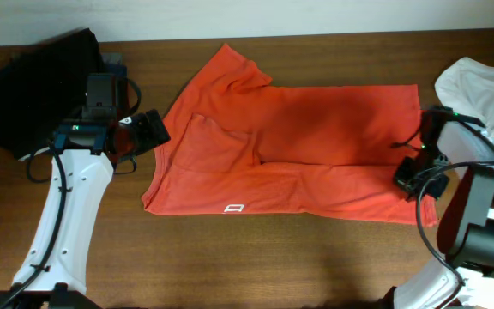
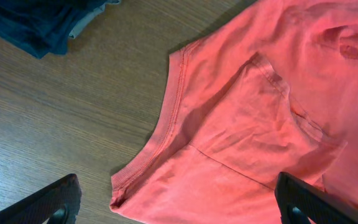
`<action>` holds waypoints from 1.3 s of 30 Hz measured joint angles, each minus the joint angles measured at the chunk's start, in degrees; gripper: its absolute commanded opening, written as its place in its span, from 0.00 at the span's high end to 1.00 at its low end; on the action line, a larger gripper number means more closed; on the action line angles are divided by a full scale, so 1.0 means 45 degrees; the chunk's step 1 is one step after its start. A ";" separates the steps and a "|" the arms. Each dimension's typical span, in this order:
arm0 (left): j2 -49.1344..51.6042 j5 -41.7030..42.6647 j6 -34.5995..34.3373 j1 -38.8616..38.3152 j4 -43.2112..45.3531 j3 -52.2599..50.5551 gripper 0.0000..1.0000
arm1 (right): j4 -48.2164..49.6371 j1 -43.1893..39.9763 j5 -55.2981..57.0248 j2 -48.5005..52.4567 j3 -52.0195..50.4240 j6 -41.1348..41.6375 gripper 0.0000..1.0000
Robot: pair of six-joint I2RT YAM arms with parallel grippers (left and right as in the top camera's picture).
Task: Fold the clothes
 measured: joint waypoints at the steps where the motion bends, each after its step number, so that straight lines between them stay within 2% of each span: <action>1: 0.0000 0.0000 0.0000 0.0000 0.0005 0.0000 0.01 | 0.0442 -0.0185 0.0097 -0.0010 -0.0151 0.0039 0.96; 5: 0.0000 0.0005 0.0000 0.0000 0.0005 0.0000 0.01 | 0.2433 -0.1355 -0.0010 -0.0588 -0.1637 0.0083 0.96; 7: 0.0000 0.0000 0.0000 0.0000 0.0005 0.0000 0.01 | 0.2569 -0.2263 -0.0374 -0.0685 -0.1753 0.0073 0.95; 9: 0.0000 0.0000 0.0000 0.0000 0.0005 0.0000 0.01 | 0.2565 -0.2482 -0.0724 -0.0685 -0.1715 -0.0053 0.91; 11: 0.0000 -0.0005 0.0000 0.0000 0.0000 0.0000 0.01 | 0.2404 -0.2458 -0.2157 -0.0559 -0.1161 -0.0729 0.85; 13: 0.0000 0.0000 0.0000 0.0000 0.0000 0.0000 0.01 | 0.1817 -0.2341 -0.3866 -0.0573 0.0403 -0.1277 0.74; 14: 0.0000 0.0000 0.0000 0.0000 0.0029 0.0000 0.01 | 0.1443 -0.2263 -0.4711 -0.0627 0.1608 -0.1598 0.64; 15: 0.0000 -0.0005 0.0000 0.0000 0.0005 0.0000 0.01 | 0.1093 -0.2103 -0.5323 -0.0675 0.2380 -0.2030 0.49; 17: 0.0000 0.0000 0.0000 0.0000 0.0005 0.0000 0.01 | 0.0918 -0.1360 -0.5751 -0.0680 0.2701 -0.2783 0.25; 18: 0.0000 -0.0005 0.0000 0.0000 0.0233 0.0000 0.01 | 0.0831 -0.0661 -0.5761 -0.0680 0.2701 -0.3036 0.17; 19: 0.0000 0.0000 -0.0005 0.0000 0.0952 -0.0024 0.21 | 0.0869 -0.0185 -0.5756 -0.0680 0.2701 -0.3259 0.12; 20: 0.0000 0.0141 0.0000 0.0000 0.1292 -0.0019 0.36 | 0.0976 0.0194 -0.5756 -0.0680 0.2701 -0.3356 0.10; 21: 0.0000 0.0461 0.0257 0.0000 0.1501 -0.0024 0.42 | 0.0967 0.0408 -0.5746 -0.0680 0.2701 -0.3390 0.12; 22: 0.0000 0.1088 0.0894 0.0010 0.1996 -0.0024 0.42 | 0.0937 0.0505 -0.5746 -0.0680 0.2701 -0.3453 0.18; 25: 0.0112 0.2924 0.2011 0.0010 0.3089 0.0189 0.41 | 0.0831 0.0573 -0.5858 -0.0680 0.2919 -0.3497 0.18; 27: 0.1239 0.3721 0.2361 0.0010 0.2458 0.2118 0.40 | -0.0253 0.0573 -0.5853 -0.0612 0.4750 -0.3492 0.18; 29: 0.3512 0.4265 0.2730 -0.0301 0.2414 0.5508 0.30 | -0.0398 0.0583 -0.5829 -0.0724 0.6198 -0.3497 0.13; 31: 0.5576 0.4405 0.3667 -0.1209 0.4328 0.7295 0.26 | 0.0228 0.0583 -0.5353 -0.0758 0.7091 -0.3492 0.12; 35: 0.8247 0.4012 0.4488 -0.2618 0.9258 0.7451 0.25 | 0.0675 0.0588 -0.4051 -0.0656 0.7116 -0.3487 0.13; 39: 1.1982 0.3798 0.4493 -0.2555 1.0831 0.8179 0.31 | 0.0865 0.0588 -0.3823 -0.0437 0.7116 -0.3492 0.12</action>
